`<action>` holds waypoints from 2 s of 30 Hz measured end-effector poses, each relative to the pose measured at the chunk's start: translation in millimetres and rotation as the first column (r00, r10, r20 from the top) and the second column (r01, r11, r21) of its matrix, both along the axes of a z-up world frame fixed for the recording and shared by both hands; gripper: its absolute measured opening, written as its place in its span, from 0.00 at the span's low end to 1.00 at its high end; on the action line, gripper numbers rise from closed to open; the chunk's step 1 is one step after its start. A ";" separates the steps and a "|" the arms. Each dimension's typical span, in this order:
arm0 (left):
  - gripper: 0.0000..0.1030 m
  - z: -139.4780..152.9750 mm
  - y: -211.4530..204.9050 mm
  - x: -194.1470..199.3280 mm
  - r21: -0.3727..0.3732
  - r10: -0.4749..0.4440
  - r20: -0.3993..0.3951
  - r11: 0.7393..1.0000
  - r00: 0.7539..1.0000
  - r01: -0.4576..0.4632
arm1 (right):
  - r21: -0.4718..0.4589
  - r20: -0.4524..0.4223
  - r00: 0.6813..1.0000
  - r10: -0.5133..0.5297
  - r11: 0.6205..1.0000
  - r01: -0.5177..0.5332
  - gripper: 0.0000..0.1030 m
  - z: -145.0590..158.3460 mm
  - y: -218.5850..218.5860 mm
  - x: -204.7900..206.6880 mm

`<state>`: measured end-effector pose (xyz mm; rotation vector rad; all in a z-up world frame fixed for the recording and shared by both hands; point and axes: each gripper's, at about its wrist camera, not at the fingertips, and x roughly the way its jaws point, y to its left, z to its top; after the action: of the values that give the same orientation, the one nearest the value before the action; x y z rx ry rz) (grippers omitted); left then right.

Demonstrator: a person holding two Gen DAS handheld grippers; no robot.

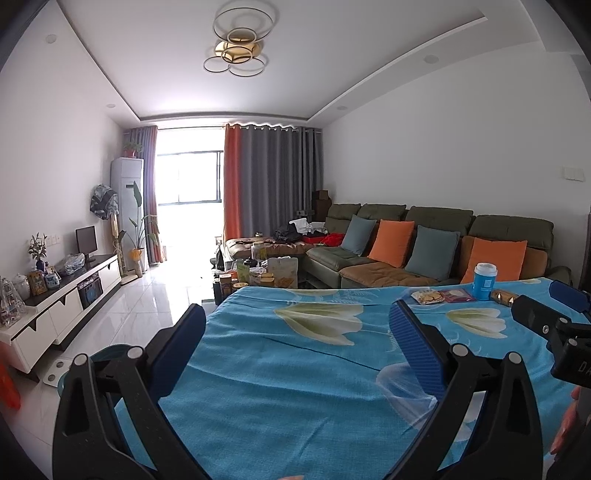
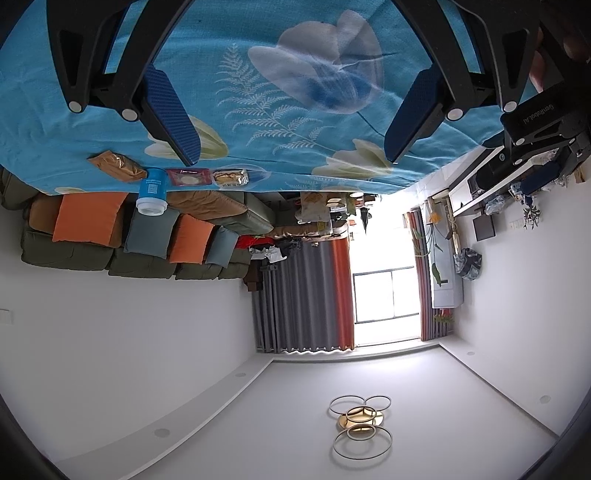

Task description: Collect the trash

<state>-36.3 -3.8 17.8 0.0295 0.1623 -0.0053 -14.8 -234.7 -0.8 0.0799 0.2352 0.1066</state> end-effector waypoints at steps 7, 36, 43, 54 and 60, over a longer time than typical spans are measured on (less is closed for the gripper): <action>0.95 0.5 0.7 0.8 0.000 0.001 -0.002 1.000 1.000 -0.001 | 0.001 -0.001 1.000 0.000 1.000 0.000 0.93 0.6 0.0 0.2; 0.95 -2.8 4.0 1.0 -0.003 0.009 -0.009 1.000 1.000 -0.009 | 0.004 -0.001 1.000 0.002 1.000 -0.002 0.93 1.2 1.3 0.5; 0.95 -2.5 3.5 1.2 -0.002 0.009 -0.009 1.000 1.000 -0.009 | 0.003 -0.002 1.000 0.001 1.000 -0.001 0.93 1.1 1.5 0.6; 0.95 -2.2 3.8 1.0 -0.003 0.008 -0.010 1.000 1.000 -0.008 | 0.004 -0.003 1.000 0.001 1.000 -0.001 0.93 1.2 1.8 1.5; 0.95 -2.3 4.3 0.9 -0.002 0.008 -0.010 1.000 1.000 -0.008 | 0.004 -0.003 1.000 0.000 1.000 0.000 0.93 2.0 1.3 2.0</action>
<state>-35.4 0.5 15.5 0.0268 0.1727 0.0024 -12.8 -233.5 1.1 0.0843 0.2380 0.1074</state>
